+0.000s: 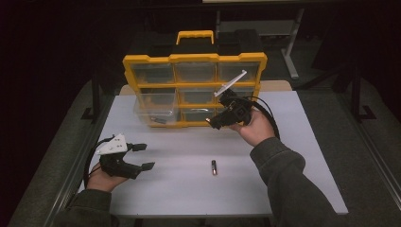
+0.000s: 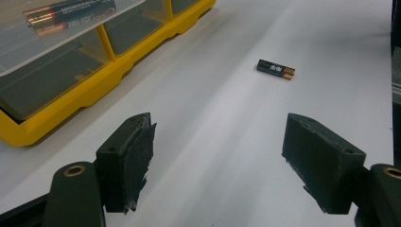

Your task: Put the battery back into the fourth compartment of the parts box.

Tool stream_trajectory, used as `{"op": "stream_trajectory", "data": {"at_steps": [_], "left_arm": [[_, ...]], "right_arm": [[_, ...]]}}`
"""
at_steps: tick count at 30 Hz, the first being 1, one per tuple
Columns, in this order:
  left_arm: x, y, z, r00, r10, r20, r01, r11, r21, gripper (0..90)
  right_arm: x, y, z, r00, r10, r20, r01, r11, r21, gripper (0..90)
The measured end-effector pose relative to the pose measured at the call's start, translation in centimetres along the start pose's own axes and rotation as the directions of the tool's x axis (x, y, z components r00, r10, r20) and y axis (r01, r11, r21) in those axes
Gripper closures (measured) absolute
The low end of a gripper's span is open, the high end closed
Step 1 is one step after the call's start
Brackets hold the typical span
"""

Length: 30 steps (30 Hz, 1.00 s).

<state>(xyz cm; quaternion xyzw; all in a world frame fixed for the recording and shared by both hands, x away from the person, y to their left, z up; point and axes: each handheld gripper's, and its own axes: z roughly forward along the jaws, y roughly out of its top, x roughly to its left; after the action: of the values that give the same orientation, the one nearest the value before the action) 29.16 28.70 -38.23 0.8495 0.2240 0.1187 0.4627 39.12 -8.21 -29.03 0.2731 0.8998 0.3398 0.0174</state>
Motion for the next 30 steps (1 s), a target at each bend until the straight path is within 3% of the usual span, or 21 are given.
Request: {"op": "stream_trajectory", "data": {"at_steps": [14, 30], "left_arm": [[-0.1, 0.0, 0.1, 0.9999, -0.015, 0.0, 0.015, 0.9998, -0.016, 24.9], [0.1, -0.1, 0.0, 1.0, -0.001, -0.003, 0.001, 0.9998, -0.02, 24.9]], "right_arm": [[0.4, 2.9, -0.8, 0.9995, -0.032, 0.002, 0.032, 0.999, -0.006, 76.0], [0.9, 5.9, -0.6, 0.9972, -0.074, -0.008, 0.074, 0.997, -0.021, 76.0]]}}
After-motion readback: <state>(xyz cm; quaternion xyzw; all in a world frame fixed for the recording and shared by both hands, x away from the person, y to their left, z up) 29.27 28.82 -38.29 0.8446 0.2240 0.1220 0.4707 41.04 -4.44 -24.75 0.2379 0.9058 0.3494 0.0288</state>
